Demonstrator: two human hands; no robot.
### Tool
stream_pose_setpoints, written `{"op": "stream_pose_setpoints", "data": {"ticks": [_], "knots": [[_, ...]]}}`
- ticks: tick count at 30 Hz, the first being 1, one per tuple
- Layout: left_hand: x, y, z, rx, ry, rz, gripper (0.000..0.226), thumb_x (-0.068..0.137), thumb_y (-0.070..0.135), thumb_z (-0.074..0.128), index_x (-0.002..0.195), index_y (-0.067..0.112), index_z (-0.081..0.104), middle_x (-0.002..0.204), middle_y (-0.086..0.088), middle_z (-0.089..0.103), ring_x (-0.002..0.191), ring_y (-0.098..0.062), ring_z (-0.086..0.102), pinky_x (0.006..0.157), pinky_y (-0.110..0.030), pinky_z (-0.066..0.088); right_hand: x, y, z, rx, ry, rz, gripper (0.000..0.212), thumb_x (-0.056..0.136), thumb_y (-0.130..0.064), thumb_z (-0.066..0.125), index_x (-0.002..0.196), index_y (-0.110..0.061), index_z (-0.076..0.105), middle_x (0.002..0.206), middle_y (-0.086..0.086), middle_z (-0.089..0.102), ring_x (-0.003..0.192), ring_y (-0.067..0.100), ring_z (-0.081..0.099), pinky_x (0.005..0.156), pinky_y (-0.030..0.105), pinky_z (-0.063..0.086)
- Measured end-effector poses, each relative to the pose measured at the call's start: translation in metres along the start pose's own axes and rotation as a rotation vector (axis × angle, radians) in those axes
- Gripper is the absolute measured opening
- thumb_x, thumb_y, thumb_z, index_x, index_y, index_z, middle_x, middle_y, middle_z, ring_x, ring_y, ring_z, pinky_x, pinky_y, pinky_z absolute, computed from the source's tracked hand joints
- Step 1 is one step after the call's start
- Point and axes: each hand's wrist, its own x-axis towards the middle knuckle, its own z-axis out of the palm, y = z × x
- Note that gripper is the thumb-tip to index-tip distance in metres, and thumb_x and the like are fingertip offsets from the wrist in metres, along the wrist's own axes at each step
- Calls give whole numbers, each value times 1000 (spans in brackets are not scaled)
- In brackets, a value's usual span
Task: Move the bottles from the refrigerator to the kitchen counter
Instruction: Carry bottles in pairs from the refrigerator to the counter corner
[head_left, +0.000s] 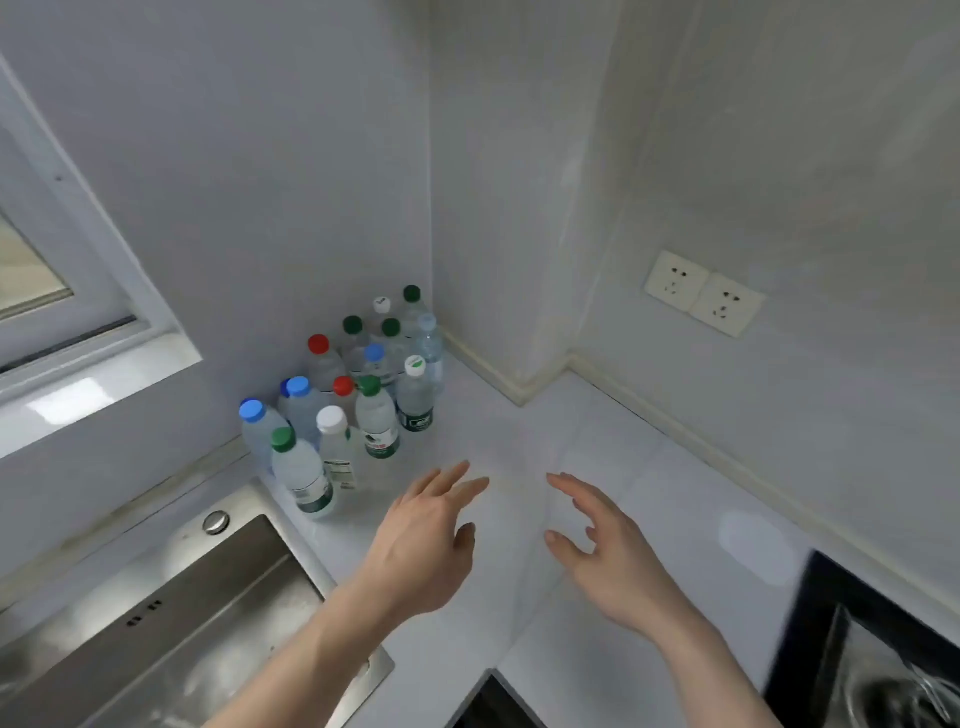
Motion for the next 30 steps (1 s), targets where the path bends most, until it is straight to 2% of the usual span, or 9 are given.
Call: {"op": "stream_pose_setpoints", "data": {"ticks": [5, 11, 14, 18, 22, 27, 30], "knots": [[9, 75, 25, 14, -99, 205, 60, 101, 30, 52, 156, 42, 32, 168, 16, 16, 156, -16, 15, 125, -36, 20, -85, 31, -42, 39, 182, 130, 65, 101, -43, 62, 156, -53, 29, 158, -37, 19, 143, -7, 27, 126, 28, 26], [-11, 164, 60, 28, -168, 460, 57, 101, 32, 56, 154, 43, 36, 165, 21, 19, 154, -12, 19, 125, -30, 20, -200, 75, -79, 58, 436, 236, 68, 99, -41, 65, 157, -51, 30, 164, -32, 20, 150, -11, 19, 125, 22, 20], [-47, 224, 87, 2, -210, 592, 56, 102, 31, 56, 153, 43, 38, 165, 23, 19, 154, -10, 18, 125, -28, 20, -281, 98, -94, 77, 567, 298, 68, 98, -38, 67, 156, -50, 32, 162, -34, 24, 148, -14, 21, 120, 16, 21], [-107, 295, 116, -12, -262, 769, 55, 101, 28, 57, 152, 42, 41, 164, 23, 22, 153, -9, 19, 123, -24, 15, -382, 122, -103, 96, 706, 369, 69, 98, -38, 68, 155, -52, 33, 159, -39, 26, 146, -17, 22, 125, 27, 27], [-167, 352, 147, -46, -294, 946, 52, 98, 24, 61, 147, 38, 50, 162, 18, 30, 151, -10, 27, 124, -26, 18, -474, 134, -104, 103, 814, 425, 70, 98, -37, 68, 155, -53, 32, 159, -39, 23, 143, -19, 24, 117, 13, 29], [-238, 431, 186, -45, -408, 1131, 50, 99, 33, 59, 147, 45, 48, 163, 24, 26, 153, -5, 20, 126, -35, 22, -594, 154, -104, 74, 1016, 528, 71, 96, -35, 70, 156, -48, 35, 161, -32, 28, 146, -16, 24, 125, 29, 30], [-290, 490, 207, -16, -488, 1288, 51, 99, 35, 59, 148, 46, 45, 162, 27, 23, 151, -4, 21, 119, -37, 35, -674, 160, -95, 83, 1173, 637, 70, 96, -38, 69, 156, -50, 33, 164, -28, 26, 145, -8, 34, 122, 26, 32]]}}
